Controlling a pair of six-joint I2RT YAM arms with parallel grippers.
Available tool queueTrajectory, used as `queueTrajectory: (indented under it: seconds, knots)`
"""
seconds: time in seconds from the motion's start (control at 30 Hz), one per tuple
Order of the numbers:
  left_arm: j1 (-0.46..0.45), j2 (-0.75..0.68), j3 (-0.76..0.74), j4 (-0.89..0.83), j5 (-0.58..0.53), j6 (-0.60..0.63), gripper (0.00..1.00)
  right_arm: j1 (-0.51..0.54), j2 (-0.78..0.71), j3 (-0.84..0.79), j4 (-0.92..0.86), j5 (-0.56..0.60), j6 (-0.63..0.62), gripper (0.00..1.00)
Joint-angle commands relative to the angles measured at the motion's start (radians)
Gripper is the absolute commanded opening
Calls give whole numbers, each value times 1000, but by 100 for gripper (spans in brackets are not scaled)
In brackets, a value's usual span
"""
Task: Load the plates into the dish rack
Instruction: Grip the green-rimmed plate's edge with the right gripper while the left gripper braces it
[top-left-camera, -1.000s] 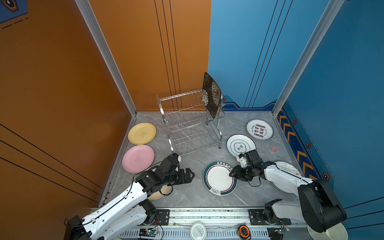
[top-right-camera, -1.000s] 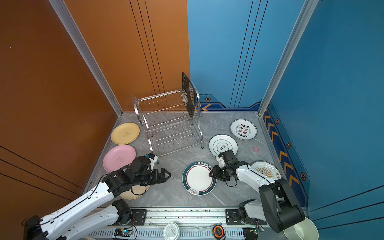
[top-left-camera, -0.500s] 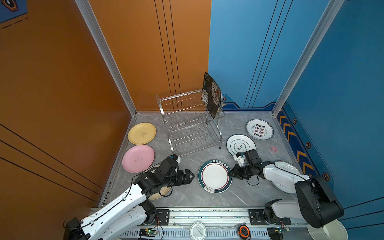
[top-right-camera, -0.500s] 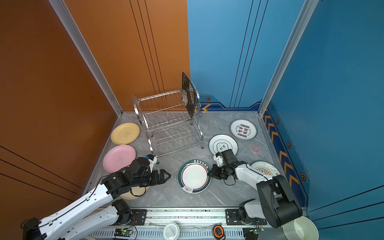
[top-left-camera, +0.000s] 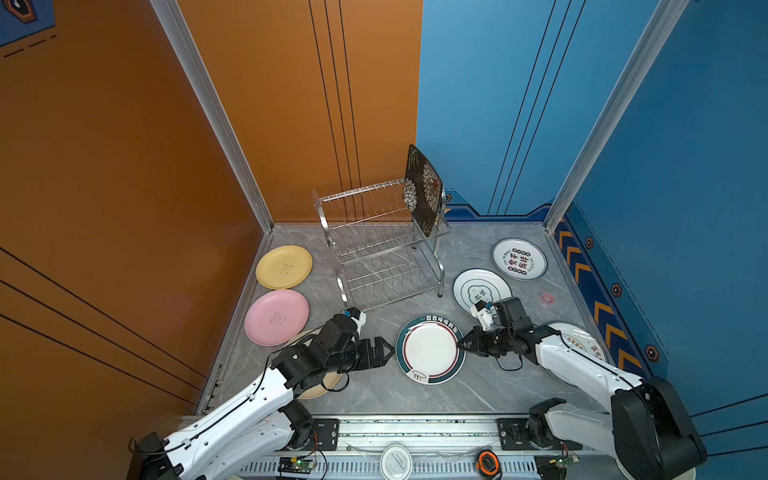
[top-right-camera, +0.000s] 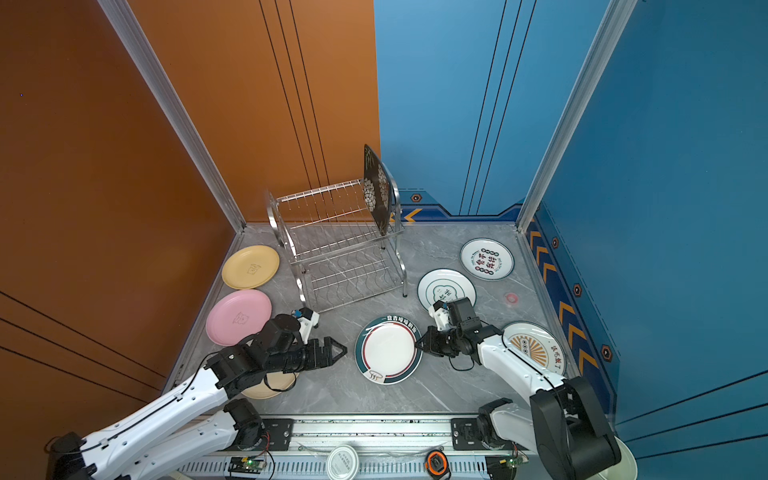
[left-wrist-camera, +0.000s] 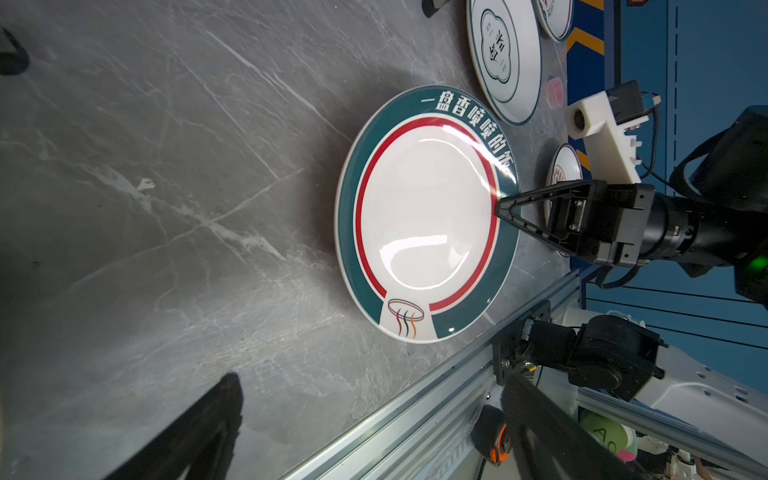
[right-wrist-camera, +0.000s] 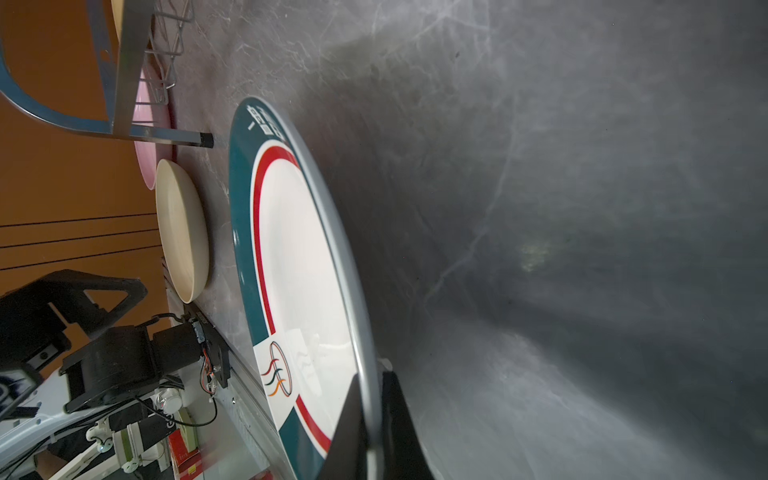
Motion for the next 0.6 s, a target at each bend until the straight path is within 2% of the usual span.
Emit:
queueTrajectory:
  seconds: [0.0,0.2,0.5,0.57]
  knots:
    - [-7,13,-23,92,51,-12,98,-1,-52,36,-30,-41,41,0]
    - [21,25,-61,213,100,-29,99,16,-127,79,-43,-80,93,0]
    - [75,43,-81,379,177,-51,87,82,-165,156,-38,-94,146,0]
    - [88,49,-81,404,191,-57,80,99,-162,171,-38,-94,148,0]
